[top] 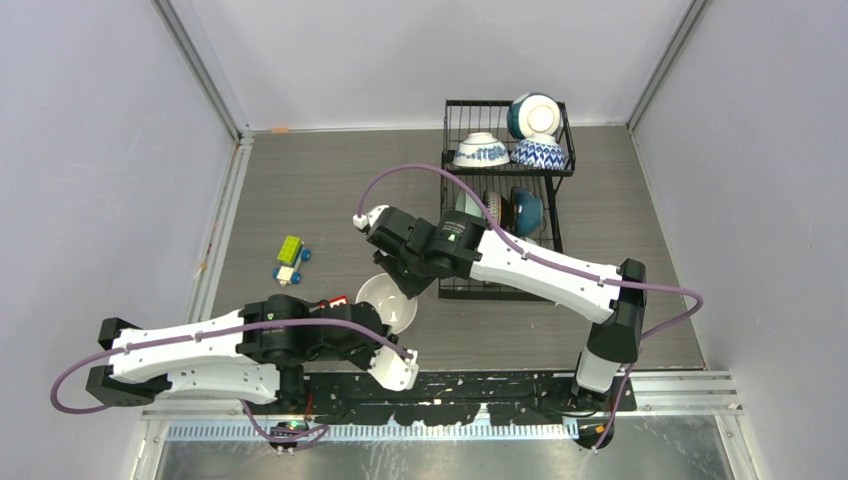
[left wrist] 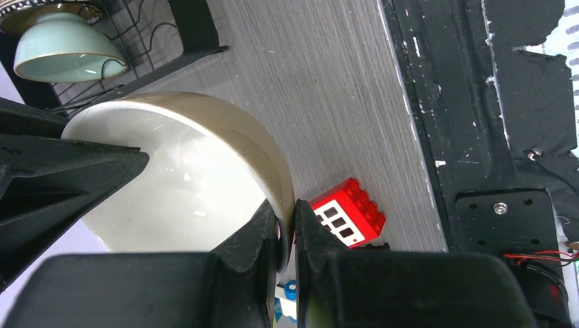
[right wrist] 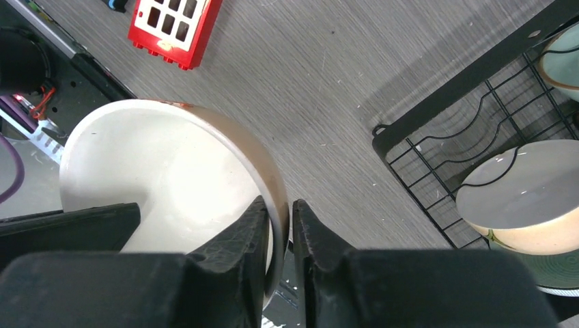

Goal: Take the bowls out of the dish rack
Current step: Place the bowl at the center of the board.

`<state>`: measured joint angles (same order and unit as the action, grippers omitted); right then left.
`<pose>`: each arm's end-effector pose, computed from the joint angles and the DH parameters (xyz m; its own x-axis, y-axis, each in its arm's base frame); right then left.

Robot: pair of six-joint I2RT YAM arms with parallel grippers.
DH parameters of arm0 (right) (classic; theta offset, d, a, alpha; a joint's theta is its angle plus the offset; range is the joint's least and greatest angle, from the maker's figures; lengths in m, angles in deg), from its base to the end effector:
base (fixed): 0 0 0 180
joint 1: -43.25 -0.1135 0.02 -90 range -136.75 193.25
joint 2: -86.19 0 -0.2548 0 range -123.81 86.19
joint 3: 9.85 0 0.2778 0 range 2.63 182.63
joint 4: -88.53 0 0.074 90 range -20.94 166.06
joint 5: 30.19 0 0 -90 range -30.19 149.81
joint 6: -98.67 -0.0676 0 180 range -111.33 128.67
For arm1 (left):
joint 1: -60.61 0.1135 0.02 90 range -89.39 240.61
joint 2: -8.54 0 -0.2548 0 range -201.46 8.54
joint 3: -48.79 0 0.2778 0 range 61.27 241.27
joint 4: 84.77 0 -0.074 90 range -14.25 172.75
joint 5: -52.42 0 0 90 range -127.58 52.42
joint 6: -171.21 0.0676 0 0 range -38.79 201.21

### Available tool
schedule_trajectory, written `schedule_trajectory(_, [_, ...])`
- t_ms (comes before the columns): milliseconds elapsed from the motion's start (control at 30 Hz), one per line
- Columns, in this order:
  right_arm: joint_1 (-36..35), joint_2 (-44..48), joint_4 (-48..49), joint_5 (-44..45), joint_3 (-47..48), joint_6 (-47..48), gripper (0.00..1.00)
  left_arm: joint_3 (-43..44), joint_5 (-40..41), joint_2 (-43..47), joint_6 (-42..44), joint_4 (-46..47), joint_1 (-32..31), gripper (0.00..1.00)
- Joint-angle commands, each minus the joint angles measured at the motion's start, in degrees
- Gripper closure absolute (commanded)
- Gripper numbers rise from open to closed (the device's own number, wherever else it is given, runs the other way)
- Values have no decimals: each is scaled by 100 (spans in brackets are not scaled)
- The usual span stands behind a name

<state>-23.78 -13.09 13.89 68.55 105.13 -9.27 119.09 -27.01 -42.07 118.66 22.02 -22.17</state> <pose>0.1660 0.3654 0.3195 -0.5889 -0.6093 -0.5309 -0.7337 0.6786 0.0351 0.0379 -0.2002 0.2911 0.5045 0.7742 -0.3823 0.8248 -0.3011 0.4786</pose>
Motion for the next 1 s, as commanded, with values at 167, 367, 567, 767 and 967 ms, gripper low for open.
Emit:
schedule_trajectory(167, [-47,-80,-51,51,114,106,96,383,57,150,-203,330,-29,100])
schedule_trajectory(367, [-41,-66,-33,154,127,43,99,383,407,153,-412,518,-27,78])
schedule_trajectory(567, [-47,166,108,314,-11,-147,99,627,901,16,-805,615,-27,1])
schedule_trajectory(767, [31,467,288,1007,-346,-187,99,744,1296,275,-1327,1094,-29,0])
schedule_trajectory(967, [490,1160,747,1359,-1057,-434,99,900,2281,566,-2303,1627,-27,0])
